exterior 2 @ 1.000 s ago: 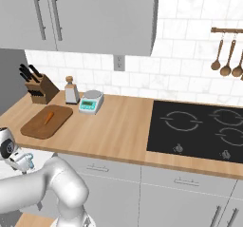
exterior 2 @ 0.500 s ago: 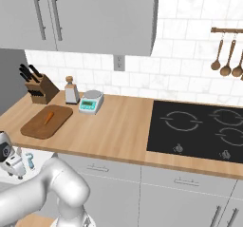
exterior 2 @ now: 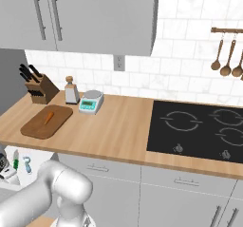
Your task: Place the appropriate cutting tool for cutting the carrot skin on the cutting board.
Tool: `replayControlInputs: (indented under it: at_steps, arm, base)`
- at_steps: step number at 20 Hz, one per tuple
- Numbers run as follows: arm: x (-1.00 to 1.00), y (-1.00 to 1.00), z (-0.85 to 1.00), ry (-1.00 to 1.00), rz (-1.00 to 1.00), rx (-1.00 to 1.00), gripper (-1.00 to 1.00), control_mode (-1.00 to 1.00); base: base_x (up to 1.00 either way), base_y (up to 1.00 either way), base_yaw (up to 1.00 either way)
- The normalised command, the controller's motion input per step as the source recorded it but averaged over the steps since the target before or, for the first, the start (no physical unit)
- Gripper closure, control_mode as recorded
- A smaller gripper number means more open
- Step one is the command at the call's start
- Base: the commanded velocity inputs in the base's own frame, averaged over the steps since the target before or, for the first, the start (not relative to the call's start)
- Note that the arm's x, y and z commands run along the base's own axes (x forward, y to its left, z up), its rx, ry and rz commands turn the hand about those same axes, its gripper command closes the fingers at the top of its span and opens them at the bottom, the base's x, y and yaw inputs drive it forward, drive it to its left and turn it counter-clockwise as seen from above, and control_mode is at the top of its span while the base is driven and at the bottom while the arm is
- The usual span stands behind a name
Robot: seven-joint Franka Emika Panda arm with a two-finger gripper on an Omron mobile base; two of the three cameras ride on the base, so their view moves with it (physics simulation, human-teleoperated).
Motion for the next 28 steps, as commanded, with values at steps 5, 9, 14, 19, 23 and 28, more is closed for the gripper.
replayControlInputs:
  at_steps: [5, 9, 14, 19, 23, 28]
  arm:
    - [-0.64, -0.06, 0.09, 0.11, 0.00, 0.00, -1.00, -1.00]
    - [-0.76, -0.08, 0.08, 0.09, 0.00, 0.00, -1.00, -1.00]
    - [-0.66, -0.01, 0.30, 0.05, 0.00, 0.00, -1.00, -1.00]
    - [0.04, 0.04, 0.58, 0.00, 0.00, 0.00, -1.00, -1.00]
    - [0.42, 0.06, 0.39, 0.00, 0.02, 0.00, -1.00, -1.00]
    - [0.48, 0.16, 0.17, 0.00, 0.05, 0.00, -1.00, -1.00]
  base:
    - [0.00, 0.00, 0.00]
    - [0.00, 0.00, 0.00]
    - [0.00, 0.00, 0.00]
    - [0.00, 0.00, 0.00]
    - [0.00, 0.00, 0.00]
    - [0.00, 0.00, 0.00]
